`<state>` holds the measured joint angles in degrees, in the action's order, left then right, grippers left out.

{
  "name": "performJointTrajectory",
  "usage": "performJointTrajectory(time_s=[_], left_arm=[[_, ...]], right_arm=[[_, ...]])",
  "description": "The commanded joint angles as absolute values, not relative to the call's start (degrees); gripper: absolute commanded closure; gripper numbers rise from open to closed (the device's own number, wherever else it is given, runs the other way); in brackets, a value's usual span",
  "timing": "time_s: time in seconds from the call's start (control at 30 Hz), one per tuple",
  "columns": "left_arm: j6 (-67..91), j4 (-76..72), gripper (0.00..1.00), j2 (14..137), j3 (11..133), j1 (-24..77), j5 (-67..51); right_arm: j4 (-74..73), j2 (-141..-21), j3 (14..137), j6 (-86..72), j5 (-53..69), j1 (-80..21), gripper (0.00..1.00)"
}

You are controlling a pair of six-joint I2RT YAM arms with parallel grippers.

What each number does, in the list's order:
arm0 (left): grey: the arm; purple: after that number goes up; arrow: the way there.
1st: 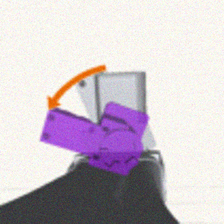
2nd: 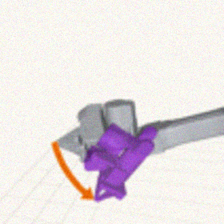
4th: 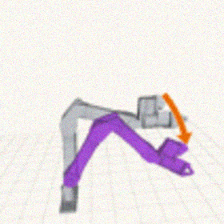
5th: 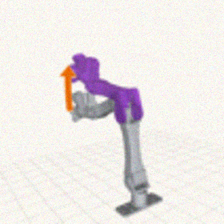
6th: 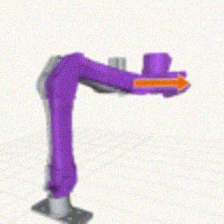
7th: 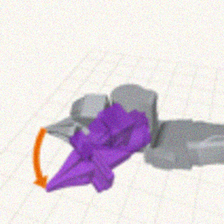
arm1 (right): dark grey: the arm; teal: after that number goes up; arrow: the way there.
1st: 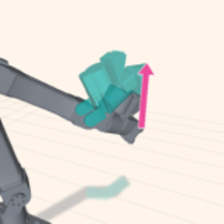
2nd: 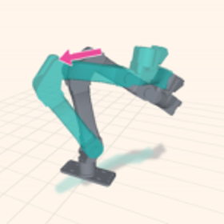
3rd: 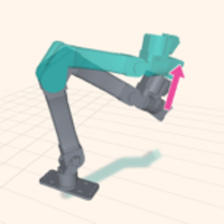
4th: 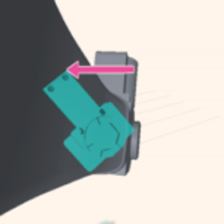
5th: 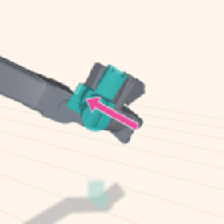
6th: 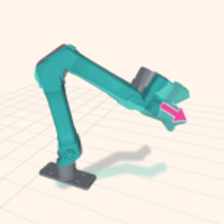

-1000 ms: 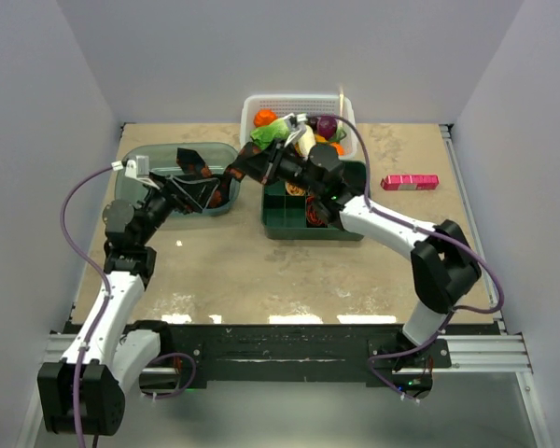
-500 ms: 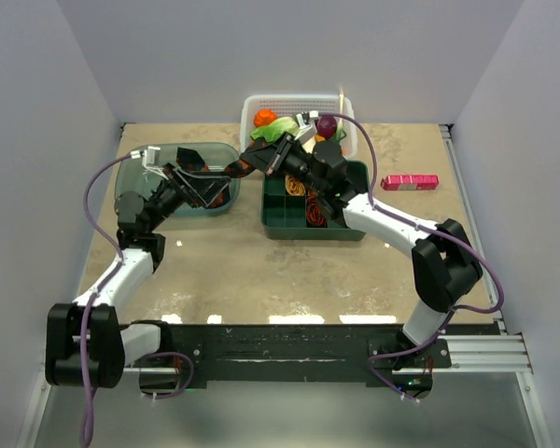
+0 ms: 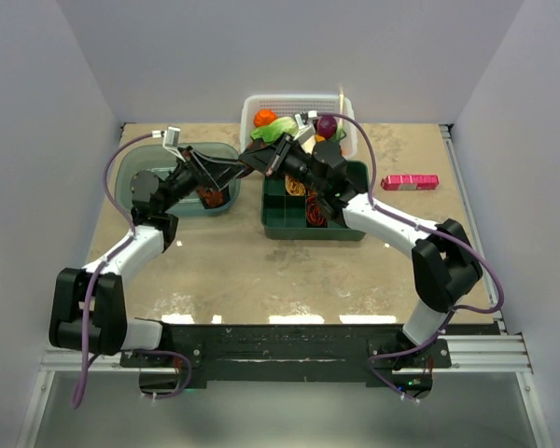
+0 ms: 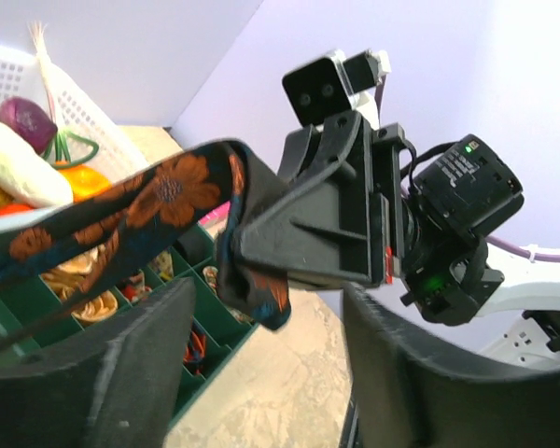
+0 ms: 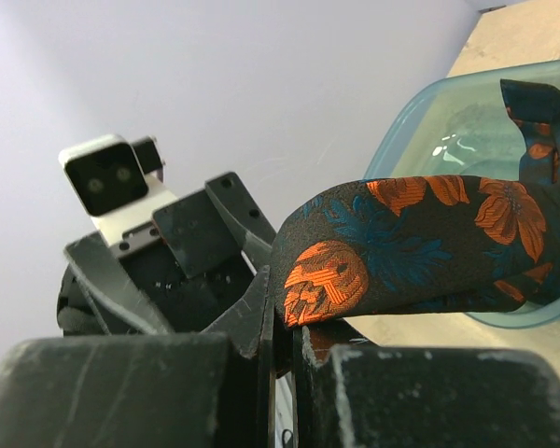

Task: Roll the ties
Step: Pick up the tie from the bin.

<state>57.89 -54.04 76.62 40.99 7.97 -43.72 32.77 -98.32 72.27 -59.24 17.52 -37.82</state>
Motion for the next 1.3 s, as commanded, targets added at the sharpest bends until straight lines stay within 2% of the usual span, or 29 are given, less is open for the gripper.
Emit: performJointTrajectory(time_s=[0.0, 0.17, 0.3, 0.33, 0.4, 0.43, 0.47, 0.53, 0.6, 0.63, 0.67, 0.73, 0.77, 0.97, 1.0, 1.13, 1.27], left_arm=[[58.2, -57.6, 0.38, 79.5, 44.8, 8.5, -44.6], [58.4, -59.1, 0.51, 81.2, 45.0, 8.6, -45.1], [59.1, -61.4, 0.65, 81.6, 44.8, 8.7, -45.9], [59.3, -61.5, 0.73, 81.6, 44.9, 8.7, -45.9], [59.2, -62.0, 0.83, 81.6, 45.0, 8.7, -46.1], [59.3, -62.1, 0.96, 81.6, 45.0, 8.7, -46.1], [59.3, -62.1, 1.00, 81.7, 45.1, 8.7, -46.3], [59.4, -62.2, 1.00, 81.5, 45.2, 8.7, -46.7], [58.9, -61.3, 1.00, 81.1, 45.7, 8.4, -46.8], [58.5, -60.5, 1.00, 80.4, 45.9, 8.1, -46.8], [58.1, -59.6, 1.00, 80.0, 46.1, 7.7, -46.3], [56.7, -56.2, 1.00, 78.2, 47.1, 6.0, -45.7], [55.2, -54.4, 1.00, 77.6, 48.4, 5.3, -44.9], [41.1, -30.3, 1.00, 72.9, 60.8, 3.2, -37.6], [39.7, -25.3, 1.00, 72.5, 62.7, 3.2, -36.7], [35.2, -17.1, 1.00, 71.9, 72.8, 3.2, -35.6], [34.2, -14.7, 1.00, 69.2, 79.5, 3.3, -38.0]], right_arm=[[35.9, -98.1, 74.3, -60.4, 19.3, -38.1, 1.00], [36.7, -98.5, 74.1, -61.0, 19.9, -38.0, 1.00], [36.7, -98.5, 74.1, -60.9, 19.8, -38.1, 1.00], [36.7, -98.6, 74.2, -61.1, 19.9, -38.1, 1.00], [36.7, -98.8, 74.4, -61.0, 20.0, -38.1, 1.00], [36.8, -98.9, 74.4, -60.9, 20.3, -38.1, 1.00], [36.9, -98.9, 74.4, -60.9, 20.4, -38.1, 1.00], [36.6, -98.9, 74.6, -60.7, 21.3, -38.0, 0.98], [36.2, -98.7, 74.8, -60.3, 21.8, -37.7, 0.90], [35.7, -98.2, 74.6, -59.9, 21.9, -37.6, 0.84], [35.5, -97.9, 74.6, -59.4, 22.5, -37.6, 0.73], [33.4, -96.7, 74.3, -57.4, 23.0, -37.4, 0.63], [32.4, -96.2, 74.0, -56.5, 23.3, -37.4, 0.53], [27.7, -90.9, 67.5, -50.6, 22.4, -37.1, 0.23], [27.5, -90.4, 66.5, -50.2, 21.8, -36.9, 0.16], [28.4, -89.8, 63.8, -50.9, 22.6, -36.0, 0.06], [30.4, -93.0, 64.7, -55.0, 25.4, -34.8, 0.04]])
